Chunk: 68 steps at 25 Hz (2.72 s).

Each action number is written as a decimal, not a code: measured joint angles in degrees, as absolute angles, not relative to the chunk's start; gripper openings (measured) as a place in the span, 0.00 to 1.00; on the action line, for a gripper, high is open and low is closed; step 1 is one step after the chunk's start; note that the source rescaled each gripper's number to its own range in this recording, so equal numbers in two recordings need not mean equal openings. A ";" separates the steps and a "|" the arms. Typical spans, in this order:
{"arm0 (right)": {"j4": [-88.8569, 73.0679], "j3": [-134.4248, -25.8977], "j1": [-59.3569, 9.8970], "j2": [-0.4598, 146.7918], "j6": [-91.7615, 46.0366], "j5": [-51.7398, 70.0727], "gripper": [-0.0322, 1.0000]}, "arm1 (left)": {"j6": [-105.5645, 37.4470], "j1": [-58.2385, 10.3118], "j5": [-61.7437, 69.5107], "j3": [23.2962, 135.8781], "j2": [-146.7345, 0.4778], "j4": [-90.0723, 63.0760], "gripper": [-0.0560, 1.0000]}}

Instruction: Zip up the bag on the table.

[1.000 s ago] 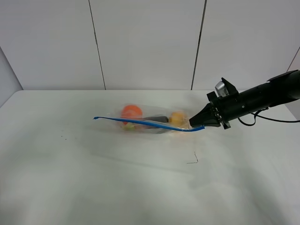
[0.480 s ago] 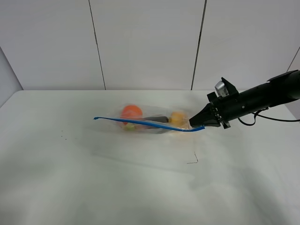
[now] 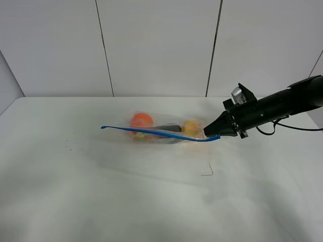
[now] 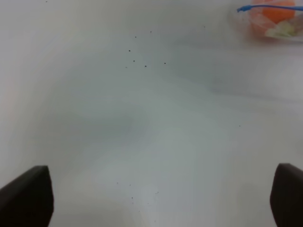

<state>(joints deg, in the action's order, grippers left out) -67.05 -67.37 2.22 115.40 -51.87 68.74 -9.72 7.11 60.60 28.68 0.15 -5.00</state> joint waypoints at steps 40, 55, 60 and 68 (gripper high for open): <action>-67.39 -67.37 2.22 115.40 -53.14 67.27 0.97 | -9.65 3.91 60.60 28.68 0.15 -4.98 0.99; -63.96 -67.37 2.22 115.40 -47.32 63.15 1.00 | -9.65 3.91 60.60 28.68 0.15 -4.93 0.99; -62.50 -68.38 2.22 115.40 -47.52 62.80 1.00 | -9.65 3.91 60.60 28.68 0.15 -4.93 0.99; -38.28 -75.59 2.22 111.56 -32.72 58.21 1.00 | -9.65 3.91 60.60 28.68 0.15 -4.93 0.99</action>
